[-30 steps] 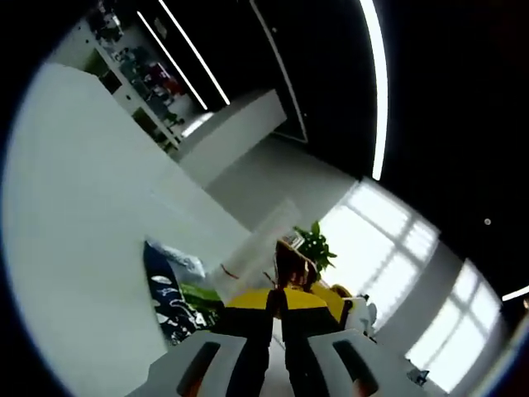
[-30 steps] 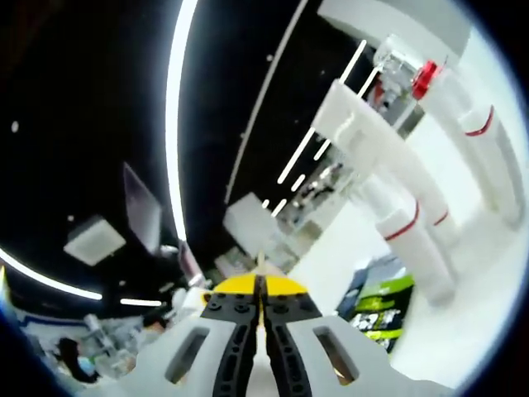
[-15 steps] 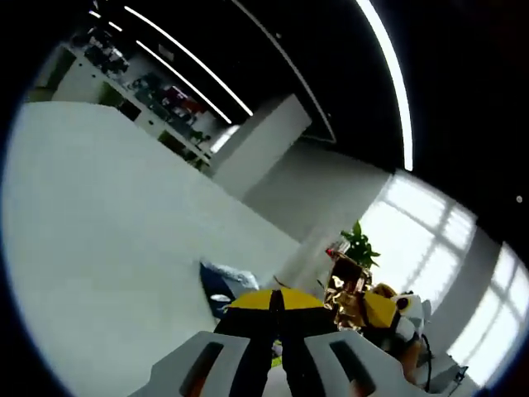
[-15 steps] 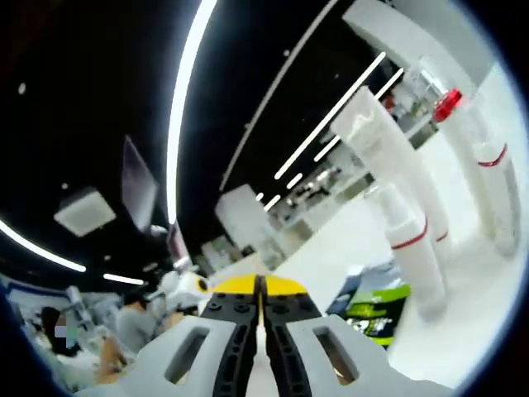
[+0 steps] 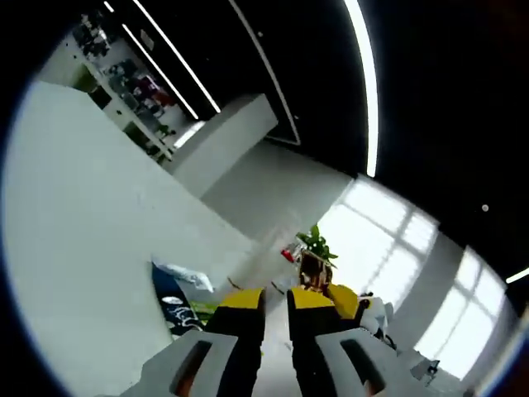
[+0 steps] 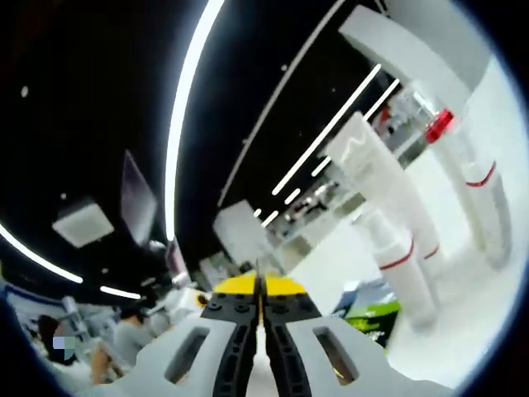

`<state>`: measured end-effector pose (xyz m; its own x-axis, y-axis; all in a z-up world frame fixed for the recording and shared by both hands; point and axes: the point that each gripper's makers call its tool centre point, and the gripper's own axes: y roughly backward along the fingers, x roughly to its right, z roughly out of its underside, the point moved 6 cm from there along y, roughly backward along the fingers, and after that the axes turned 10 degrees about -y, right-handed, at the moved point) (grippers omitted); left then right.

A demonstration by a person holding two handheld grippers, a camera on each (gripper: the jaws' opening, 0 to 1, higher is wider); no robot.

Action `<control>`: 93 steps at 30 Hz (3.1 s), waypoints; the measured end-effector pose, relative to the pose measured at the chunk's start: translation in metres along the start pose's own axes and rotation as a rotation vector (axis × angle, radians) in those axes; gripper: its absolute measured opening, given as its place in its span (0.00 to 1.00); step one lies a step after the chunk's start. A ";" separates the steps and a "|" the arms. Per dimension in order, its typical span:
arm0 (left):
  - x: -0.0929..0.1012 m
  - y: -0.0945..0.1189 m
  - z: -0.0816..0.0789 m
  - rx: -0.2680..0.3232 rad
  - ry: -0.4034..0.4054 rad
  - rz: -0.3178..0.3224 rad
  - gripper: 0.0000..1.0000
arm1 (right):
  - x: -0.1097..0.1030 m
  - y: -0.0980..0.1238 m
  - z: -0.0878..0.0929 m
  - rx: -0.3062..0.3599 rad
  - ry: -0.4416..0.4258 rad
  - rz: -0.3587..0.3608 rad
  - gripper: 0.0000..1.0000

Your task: Arrange the skincare products in the storage area until every visible bottle or jar stands upright without overlapping.

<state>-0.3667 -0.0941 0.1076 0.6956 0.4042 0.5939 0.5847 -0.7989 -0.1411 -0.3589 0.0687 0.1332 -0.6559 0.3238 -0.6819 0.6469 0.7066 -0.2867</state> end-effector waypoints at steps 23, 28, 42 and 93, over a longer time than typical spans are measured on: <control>0.032 0.002 0.009 -0.010 0.210 0.188 0.01 | -0.001 -0.003 0.004 -0.010 -0.098 -0.054 0.00; 0.029 0.005 0.006 0.002 0.186 0.142 0.01 | -0.001 -0.006 0.010 -0.047 -0.069 -0.034 0.00; -0.008 0.018 0.008 0.073 0.286 -0.091 0.01 | 0.002 -0.007 0.012 -0.053 0.003 0.010 0.00; -0.056 0.030 0.023 -0.110 -0.154 -0.501 0.01 | 0.014 -0.009 0.039 -0.212 0.019 0.087 0.00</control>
<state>-0.3786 -0.1306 0.0515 0.4004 0.8023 0.4428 0.8195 -0.5297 0.2187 -0.3588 0.0418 0.1001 -0.6095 0.3999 -0.6845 0.6068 0.7910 -0.0781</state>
